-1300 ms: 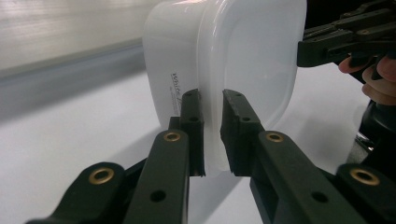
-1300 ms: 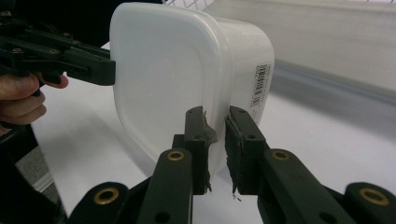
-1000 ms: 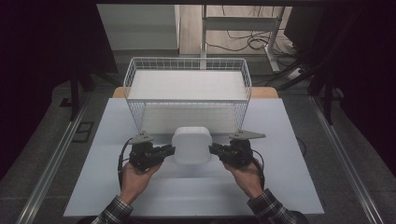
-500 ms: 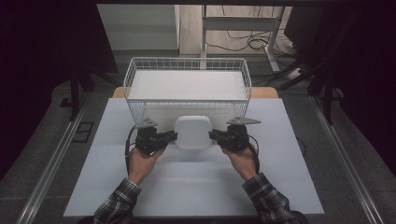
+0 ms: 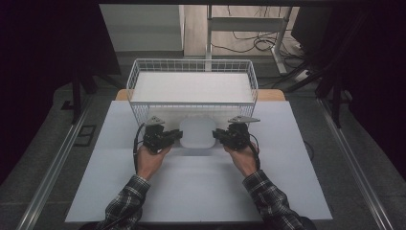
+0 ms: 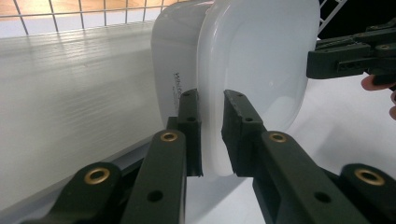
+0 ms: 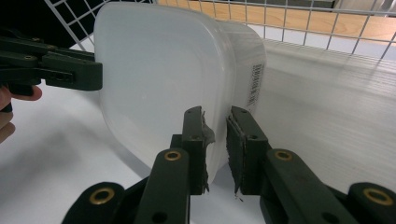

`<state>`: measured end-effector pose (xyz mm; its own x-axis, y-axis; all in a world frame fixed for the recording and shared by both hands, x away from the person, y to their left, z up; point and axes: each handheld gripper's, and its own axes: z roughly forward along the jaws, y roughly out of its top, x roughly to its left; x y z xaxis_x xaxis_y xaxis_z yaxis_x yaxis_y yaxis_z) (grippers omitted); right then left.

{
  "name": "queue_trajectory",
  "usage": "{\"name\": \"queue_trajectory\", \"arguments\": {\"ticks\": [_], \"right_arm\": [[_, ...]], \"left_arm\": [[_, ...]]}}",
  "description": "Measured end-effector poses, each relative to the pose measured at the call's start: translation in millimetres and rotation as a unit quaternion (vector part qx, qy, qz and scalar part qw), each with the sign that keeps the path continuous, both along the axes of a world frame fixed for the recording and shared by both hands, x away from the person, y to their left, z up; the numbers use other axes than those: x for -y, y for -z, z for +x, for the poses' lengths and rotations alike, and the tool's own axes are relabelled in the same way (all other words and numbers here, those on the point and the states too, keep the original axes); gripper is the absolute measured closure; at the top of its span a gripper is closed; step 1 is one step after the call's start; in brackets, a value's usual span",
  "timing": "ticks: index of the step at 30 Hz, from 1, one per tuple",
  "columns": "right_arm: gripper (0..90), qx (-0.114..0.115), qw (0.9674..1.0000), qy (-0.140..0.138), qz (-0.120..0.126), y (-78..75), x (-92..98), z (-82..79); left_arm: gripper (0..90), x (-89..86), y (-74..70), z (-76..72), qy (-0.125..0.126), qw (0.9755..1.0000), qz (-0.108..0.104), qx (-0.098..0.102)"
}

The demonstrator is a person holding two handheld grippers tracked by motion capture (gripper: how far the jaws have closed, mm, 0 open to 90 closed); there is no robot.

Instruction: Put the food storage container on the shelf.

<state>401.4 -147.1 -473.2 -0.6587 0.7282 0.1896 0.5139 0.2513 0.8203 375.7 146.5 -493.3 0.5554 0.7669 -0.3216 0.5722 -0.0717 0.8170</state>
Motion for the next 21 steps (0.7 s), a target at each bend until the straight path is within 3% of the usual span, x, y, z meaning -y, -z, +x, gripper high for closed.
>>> {"name": "queue_trajectory", "arguments": {"ticks": [9,13,16,21], "right_arm": [[74.9,0.006,1.0000,0.004,0.005,1.8,-1.0,5.7],[71.7,0.023,0.9997,0.004,-0.001,3.0,-4.0,6.5],[68.2,0.037,0.9992,0.008,-0.015,3.2,-7.7,7.2],[61.4,0.043,0.9985,0.020,-0.028,4.9,-11.1,12.3]], "left_arm": [[77.0,-1.7,2.1,4.5,-0.004,0.9999,-0.013,0.004],[74.4,-0.8,3.7,4.9,-0.006,0.9999,-0.008,0.014],[71.8,1.1,4.1,5.8,-0.011,0.9996,0.008,0.024],[63.3,1.0,4.4,10.9,-0.026,0.9991,0.019,0.029]]}}
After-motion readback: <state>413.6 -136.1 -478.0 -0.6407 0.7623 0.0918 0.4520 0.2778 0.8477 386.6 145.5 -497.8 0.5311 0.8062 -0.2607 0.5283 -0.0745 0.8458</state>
